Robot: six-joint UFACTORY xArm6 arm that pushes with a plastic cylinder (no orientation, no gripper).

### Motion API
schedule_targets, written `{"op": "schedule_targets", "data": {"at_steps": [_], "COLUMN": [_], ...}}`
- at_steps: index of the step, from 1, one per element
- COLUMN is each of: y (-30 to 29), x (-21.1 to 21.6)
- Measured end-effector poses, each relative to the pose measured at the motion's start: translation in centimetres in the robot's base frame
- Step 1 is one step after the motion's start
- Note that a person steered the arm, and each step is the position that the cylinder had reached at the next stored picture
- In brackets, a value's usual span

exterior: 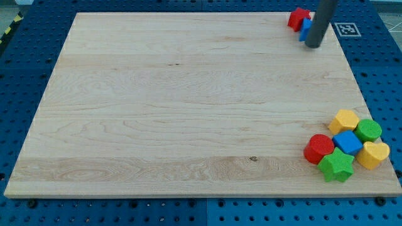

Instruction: Point at the green star

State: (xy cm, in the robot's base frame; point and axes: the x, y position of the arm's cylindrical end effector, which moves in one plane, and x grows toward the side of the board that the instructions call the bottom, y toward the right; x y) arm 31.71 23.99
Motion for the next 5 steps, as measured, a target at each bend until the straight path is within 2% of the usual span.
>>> {"op": "schedule_targets", "data": {"at_steps": [2, 3, 4, 5], "y": [0.0, -2.9, -7.6, -9.1], "x": [10.4, 11.3, 15.1, 22.0]}}
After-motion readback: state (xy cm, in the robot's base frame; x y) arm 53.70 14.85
